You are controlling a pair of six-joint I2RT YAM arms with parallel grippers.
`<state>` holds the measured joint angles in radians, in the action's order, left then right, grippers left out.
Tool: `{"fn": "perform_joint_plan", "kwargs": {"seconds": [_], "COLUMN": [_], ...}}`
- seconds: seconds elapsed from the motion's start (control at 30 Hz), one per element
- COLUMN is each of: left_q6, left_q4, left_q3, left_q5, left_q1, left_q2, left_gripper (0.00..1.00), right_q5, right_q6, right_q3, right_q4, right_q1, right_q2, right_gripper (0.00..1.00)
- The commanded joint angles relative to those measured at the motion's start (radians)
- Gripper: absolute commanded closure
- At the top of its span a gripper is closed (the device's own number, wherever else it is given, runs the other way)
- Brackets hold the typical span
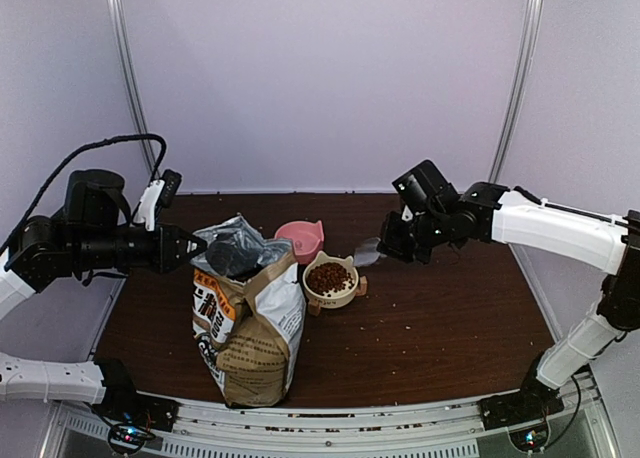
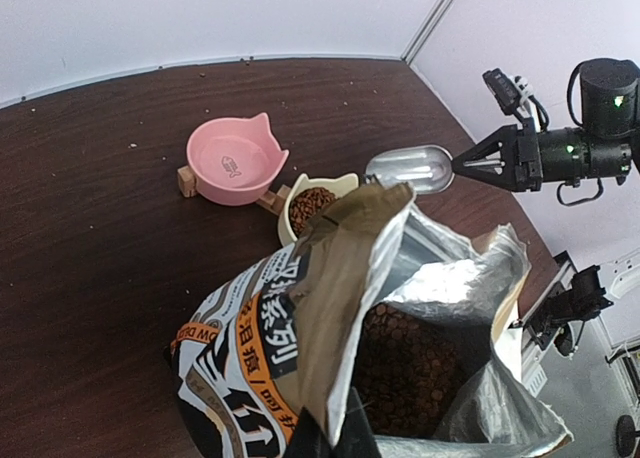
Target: Serve the pet food
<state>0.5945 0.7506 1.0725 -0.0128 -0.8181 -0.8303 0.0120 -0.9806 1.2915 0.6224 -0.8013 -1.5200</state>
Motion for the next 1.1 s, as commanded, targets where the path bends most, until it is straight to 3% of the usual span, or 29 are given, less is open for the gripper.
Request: {"fn": "perform_joint_plan", "kwargs": {"seconds": [0.0,0.27,0.53,0.8,1.07], "left_q6": [-0.023,-0.088,-0.114,-0.099,-0.170], "left_q4": [-0.234,-0.284,-0.283,-0.270,-0.250], "left_q3": [0.070,0.136,0.234,0.264,0.319], "left_q5": [0.003,0.150,0.113,0.069,0.128], "left_q1": [0.014,0.009,-0.126,-0.181,-0.246], "left_q2": [0.009,-0.067,-0.199,-0.255,-0.326], "left_gripper": [1.00,1.00,1.00,1.00,1.00], "right_q5": [-0.137,-0.164,0.029,0.018,-0.257], "right_q6": [0.133,0.326,0.391,0.514,0.521], "right_q3": [0.101,0.253,0.301,0.369,0.687], "right_q4": [0.123,0.171,0.058,0.177,0.582], "right_q1": [-0.044,-0.170,-0.331,-0.419,-0.475], "right_q2": [0.025,0.191,0.258,0.161,-0.145], "right_gripper": [1.00,1.00,1.00,1.00,1.00]}}
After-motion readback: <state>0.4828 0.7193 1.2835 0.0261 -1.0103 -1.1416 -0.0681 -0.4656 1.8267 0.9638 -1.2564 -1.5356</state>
